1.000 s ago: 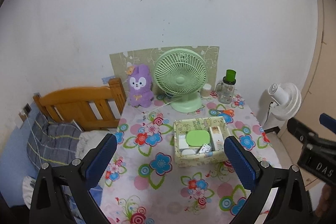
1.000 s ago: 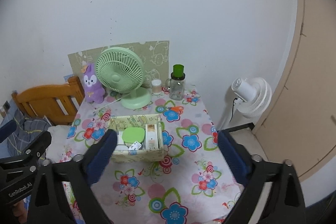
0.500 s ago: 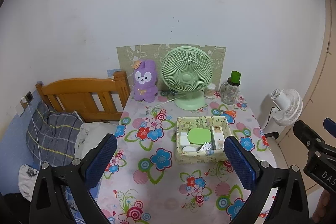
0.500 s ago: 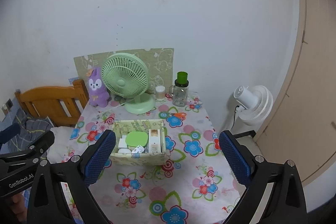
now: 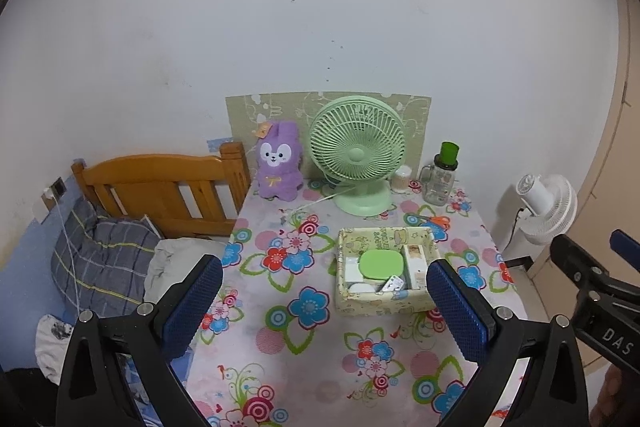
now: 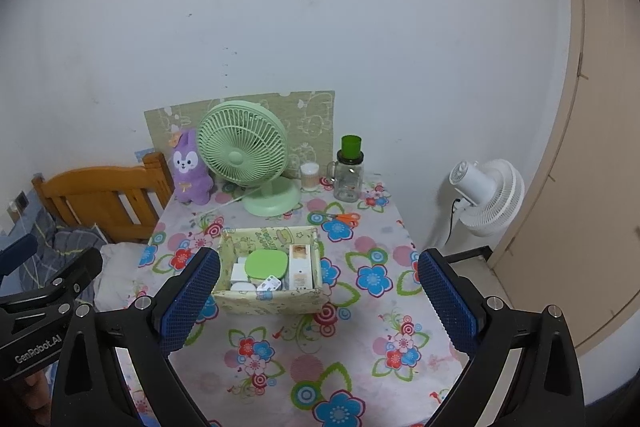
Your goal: Organize rigid objects
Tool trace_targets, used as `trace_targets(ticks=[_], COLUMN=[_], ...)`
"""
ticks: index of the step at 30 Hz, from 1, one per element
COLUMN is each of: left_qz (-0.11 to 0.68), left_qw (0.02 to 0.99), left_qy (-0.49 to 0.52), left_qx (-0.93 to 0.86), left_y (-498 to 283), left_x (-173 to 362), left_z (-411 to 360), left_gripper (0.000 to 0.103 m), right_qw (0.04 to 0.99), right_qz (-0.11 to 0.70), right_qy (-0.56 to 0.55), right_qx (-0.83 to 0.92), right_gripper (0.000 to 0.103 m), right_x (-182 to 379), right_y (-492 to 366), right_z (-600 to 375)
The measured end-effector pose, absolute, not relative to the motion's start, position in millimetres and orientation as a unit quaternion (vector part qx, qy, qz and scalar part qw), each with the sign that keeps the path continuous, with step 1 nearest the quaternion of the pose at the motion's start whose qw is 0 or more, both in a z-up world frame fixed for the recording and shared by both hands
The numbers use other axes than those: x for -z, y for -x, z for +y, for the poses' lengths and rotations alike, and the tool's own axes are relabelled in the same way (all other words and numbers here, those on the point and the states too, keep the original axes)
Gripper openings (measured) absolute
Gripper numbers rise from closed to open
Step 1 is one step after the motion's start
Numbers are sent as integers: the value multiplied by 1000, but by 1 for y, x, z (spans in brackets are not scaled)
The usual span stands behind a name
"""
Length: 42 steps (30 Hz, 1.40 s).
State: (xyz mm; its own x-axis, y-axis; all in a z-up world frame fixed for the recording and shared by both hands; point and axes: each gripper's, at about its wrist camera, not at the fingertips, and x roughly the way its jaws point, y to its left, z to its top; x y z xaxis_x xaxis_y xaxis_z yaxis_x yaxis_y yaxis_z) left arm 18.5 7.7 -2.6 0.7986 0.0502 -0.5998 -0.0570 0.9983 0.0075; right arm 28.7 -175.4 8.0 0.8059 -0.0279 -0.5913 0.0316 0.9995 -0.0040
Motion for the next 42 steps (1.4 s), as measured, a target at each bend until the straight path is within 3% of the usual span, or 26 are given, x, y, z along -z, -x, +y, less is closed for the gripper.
trace_targets(ticks=[42], left_qz=[320], left_qw=[947], left_qy=[-2], left_qx=[-12], left_y=[-31], left_x=[8], left_z=[-3], left_gripper=[103], right_qw=[953], right_qz=[303], right_qy=[-9], right_qx=[4], right_gripper=[101], right_x=[-3], right_y=[-37], right_z=[-175])
